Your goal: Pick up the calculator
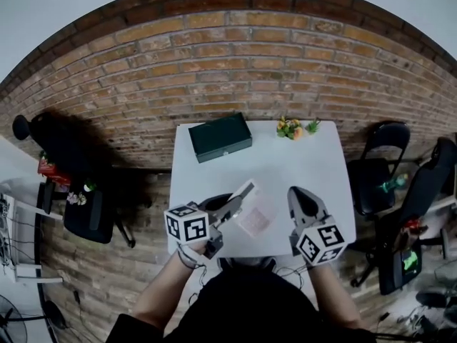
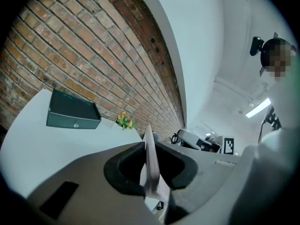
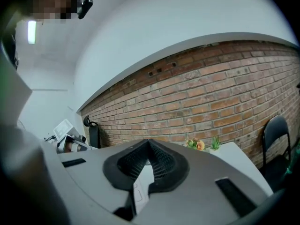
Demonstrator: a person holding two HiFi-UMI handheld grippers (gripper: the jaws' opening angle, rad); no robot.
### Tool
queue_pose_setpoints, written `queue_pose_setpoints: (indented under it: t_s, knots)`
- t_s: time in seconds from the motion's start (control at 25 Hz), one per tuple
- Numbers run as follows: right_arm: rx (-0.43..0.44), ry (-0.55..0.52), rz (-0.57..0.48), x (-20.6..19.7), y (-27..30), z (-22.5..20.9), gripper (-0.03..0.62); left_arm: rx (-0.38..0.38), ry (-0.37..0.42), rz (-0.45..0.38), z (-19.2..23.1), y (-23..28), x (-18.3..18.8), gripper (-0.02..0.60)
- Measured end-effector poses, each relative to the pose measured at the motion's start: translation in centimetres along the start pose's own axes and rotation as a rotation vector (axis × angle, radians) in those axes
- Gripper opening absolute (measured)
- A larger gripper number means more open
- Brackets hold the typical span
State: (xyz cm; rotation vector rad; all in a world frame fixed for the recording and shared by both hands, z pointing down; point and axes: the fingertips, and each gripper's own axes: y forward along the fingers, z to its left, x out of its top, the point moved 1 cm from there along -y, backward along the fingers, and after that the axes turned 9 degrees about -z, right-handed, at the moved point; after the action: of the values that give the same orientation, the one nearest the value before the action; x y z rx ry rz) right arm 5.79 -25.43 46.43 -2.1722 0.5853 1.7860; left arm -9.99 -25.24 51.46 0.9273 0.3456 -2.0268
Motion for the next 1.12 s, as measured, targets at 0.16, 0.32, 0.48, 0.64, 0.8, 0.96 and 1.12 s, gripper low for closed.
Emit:
queue_pose_setpoints:
  t_s: [0.16,0.32,0.48,0.64,0.8,0.96,1.12]
  knots:
    - [0.021,-0.076,-0.052,2.2,-0.2,0.9,0.005,-0.002,-0.001,-0.054,-1.3,-0.8,1.7,0.054]
    - [0.035,-0.131,-0.099,4.0,-0.5,1.5,0.005,-0.002,0.006,-0.101,-2.3,-1.6,3.0,0.054]
    - [0.054,-0.152,-0.116,4.7,-0.8,1.3,0.005,0.011,0.003,-0.134,-2.9,-2.1,3.5,0.054]
    - [0.056,-0.169,-0.121,5.3,-1.0,0.7,0.005,0.024,-0.014,-0.153,-3.2,-2.5,3.5,0.054]
    - [0.063,-0.173,-0.11,5.1,-1.0,0.5,0.005,0.037,-0.03,-0.169,-3.1,-2.8,3.5,0.054]
    - [0.057,-0.214,-0.107,5.0,-1.3,0.2,0.005,0.045,-0.04,-0.182,-3.1,-2.8,3.5,0.054]
    - [0.058,-0.249,-0.109,5.1,-1.3,0.2,0.005,0.059,-0.043,-0.181,-2.9,-2.7,3.3,0.054]
